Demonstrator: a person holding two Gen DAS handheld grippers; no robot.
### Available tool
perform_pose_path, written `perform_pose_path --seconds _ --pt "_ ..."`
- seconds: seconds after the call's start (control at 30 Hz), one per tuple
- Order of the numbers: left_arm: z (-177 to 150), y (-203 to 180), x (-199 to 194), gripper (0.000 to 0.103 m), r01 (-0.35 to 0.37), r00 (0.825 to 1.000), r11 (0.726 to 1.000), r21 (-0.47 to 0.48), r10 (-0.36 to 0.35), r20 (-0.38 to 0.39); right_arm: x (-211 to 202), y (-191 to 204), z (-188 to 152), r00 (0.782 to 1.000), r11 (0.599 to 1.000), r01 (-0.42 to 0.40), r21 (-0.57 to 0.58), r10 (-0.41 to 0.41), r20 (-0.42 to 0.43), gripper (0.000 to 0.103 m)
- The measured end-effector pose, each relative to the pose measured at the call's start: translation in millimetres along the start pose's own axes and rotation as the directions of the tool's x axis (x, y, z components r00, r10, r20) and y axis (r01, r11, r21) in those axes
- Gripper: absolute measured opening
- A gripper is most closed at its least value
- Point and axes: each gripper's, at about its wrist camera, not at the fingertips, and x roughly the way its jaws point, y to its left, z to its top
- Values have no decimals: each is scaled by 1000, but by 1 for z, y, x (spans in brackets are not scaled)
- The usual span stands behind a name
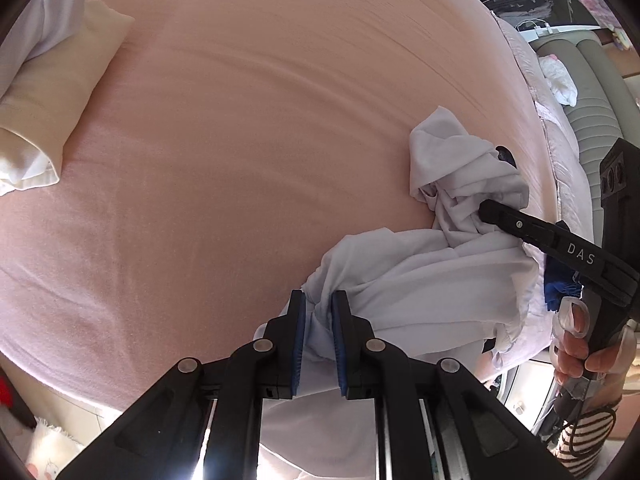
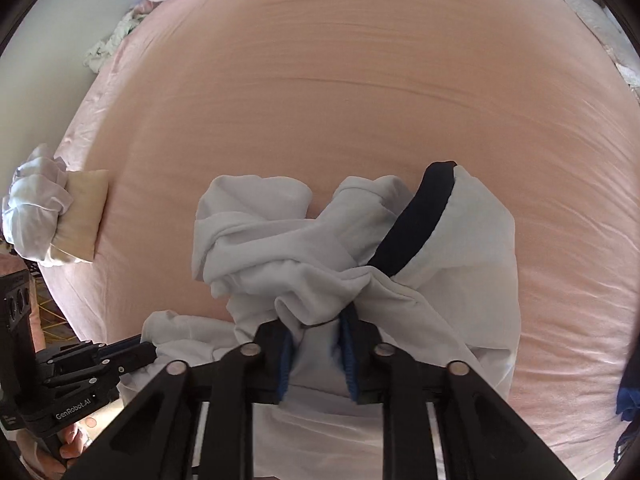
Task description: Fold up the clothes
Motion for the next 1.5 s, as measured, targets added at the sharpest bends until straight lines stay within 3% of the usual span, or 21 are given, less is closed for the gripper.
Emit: perform_pose_path --seconds 0.1,0.27,0.33,0.4,0.57,0.67,0.8,0.93,0.97,1.07,1.1,1.3,1.5 --pt "3 6 -7 12 47 998 998 -33 -48 -27 -6 -9 -5 988 987 -151 52 149 35 10" --pt "10 20 -21 16 166 985 976 -145 -171 -27 -28 -12 -9 966 967 -248 58 242 88 10" --pt "13 23 -28 33 198 979 963 -183 -202 -5 -14 4 -14 955 955 -291 57 287 77 10" --pt "15 24 -33 85 206 978 955 -213 -209 10 -14 11 -16 952 952 -302 52 297 79 10" --pt "40 -2 -30 86 236 971 949 -208 -236 28 -9 37 -25 941 942 -337 14 335 52 10" --pt "56 -31 -21 86 211 977 963 -165 -211 21 -11 42 -28 959 961 -276 -14 277 58 10" --pt "50 -30 -30 86 208 978 972 -106 -208 13 -20 36 -31 956 959 -284 -5 283 78 10" --pt "56 -52 -24 86 186 982 980 -68 -187 3 -42 22 -35 978 985 -172 -3 171 122 11" --pt "57 -57 -21 86 178 984 982 -59 -178 -3 -45 16 -35 982 990 -144 5 143 125 16" --pt "58 -71 -13 86 166 985 985 -38 -167 -28 -56 -6 -40 984 995 -98 29 93 149 60" --pt "58 -75 -10 86 164 986 986 -30 -165 -35 -60 -14 -42 984 995 -89 38 82 159 65" --pt "58 -95 -1 86 132 990 991 10 -131 -53 -59 -57 -56 988 990 -94 106 80 130 65" --pt "64 -111 10 86 128 990 991 24 -127 -59 -49 -74 -68 992 987 -98 123 87 92 65"
